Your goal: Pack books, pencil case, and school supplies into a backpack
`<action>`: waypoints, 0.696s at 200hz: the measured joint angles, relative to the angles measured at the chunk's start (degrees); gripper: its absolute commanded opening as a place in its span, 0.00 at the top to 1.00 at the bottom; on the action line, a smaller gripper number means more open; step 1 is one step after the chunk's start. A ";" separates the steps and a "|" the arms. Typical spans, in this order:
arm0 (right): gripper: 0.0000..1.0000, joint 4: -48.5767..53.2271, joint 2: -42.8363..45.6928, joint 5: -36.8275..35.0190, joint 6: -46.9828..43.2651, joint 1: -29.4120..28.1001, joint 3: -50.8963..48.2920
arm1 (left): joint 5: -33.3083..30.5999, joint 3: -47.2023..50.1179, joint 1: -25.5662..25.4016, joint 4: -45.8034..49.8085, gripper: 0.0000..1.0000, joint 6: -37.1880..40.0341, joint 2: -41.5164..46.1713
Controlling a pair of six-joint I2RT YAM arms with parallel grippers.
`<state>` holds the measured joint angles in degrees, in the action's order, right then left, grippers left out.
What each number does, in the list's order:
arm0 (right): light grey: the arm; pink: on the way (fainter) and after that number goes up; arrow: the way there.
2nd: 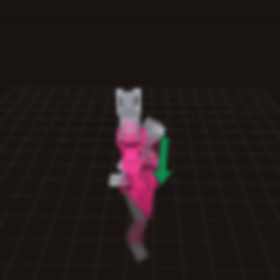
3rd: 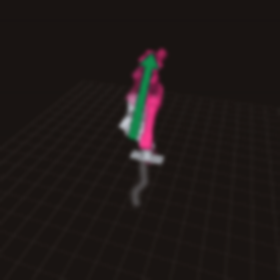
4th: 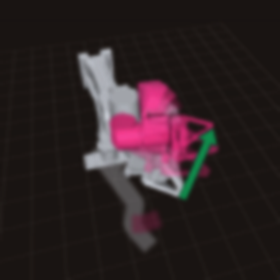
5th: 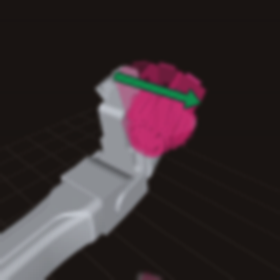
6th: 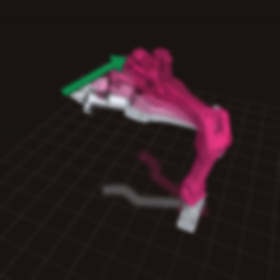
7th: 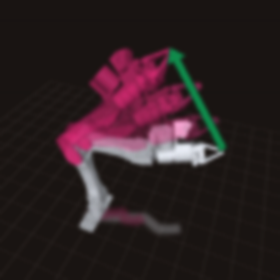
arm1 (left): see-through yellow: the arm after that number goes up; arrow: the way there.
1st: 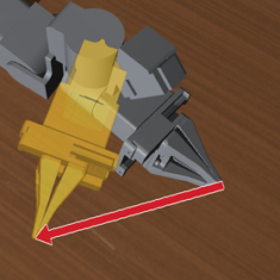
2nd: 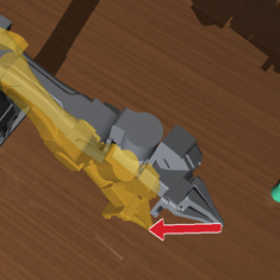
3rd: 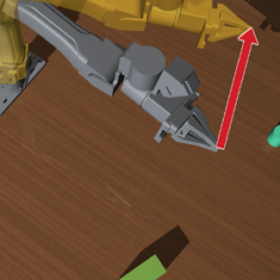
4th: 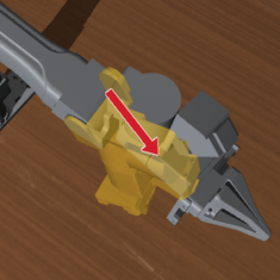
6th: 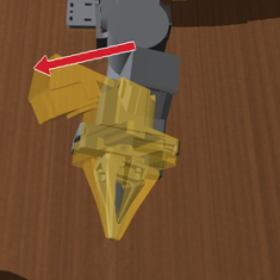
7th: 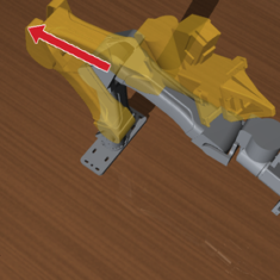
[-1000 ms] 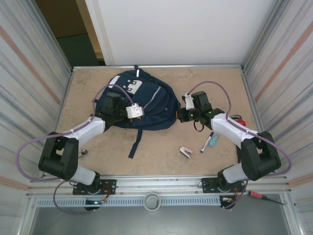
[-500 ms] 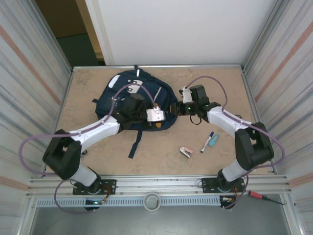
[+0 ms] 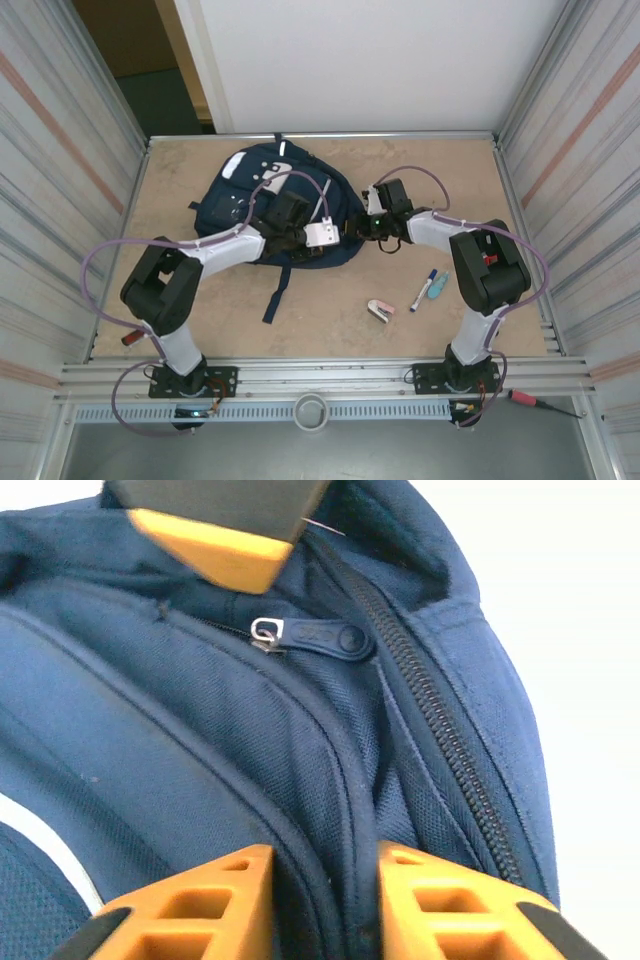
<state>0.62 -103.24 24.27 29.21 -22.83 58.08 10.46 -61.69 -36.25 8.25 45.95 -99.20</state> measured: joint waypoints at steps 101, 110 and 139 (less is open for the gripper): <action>0.54 -3.23 14.08 4.24 -5.95 -1.40 -7.34 | 24.00 11.19 12.09 -13.05 1.00 -11.04 13.22; 0.52 -3.34 15.39 5.57 -6.80 -1.16 -7.37 | 25.66 11.72 12.94 -14.40 1.00 -12.00 13.75; 0.49 -3.41 16.00 10.36 -9.09 -1.05 -6.43 | 29.22 13.07 14.45 -17.51 1.00 -14.69 14.12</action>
<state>-2.79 -87.24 34.63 20.12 -23.88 51.66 39.68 -48.62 -21.80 -9.26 31.27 -85.08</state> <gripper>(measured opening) 0.506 0.112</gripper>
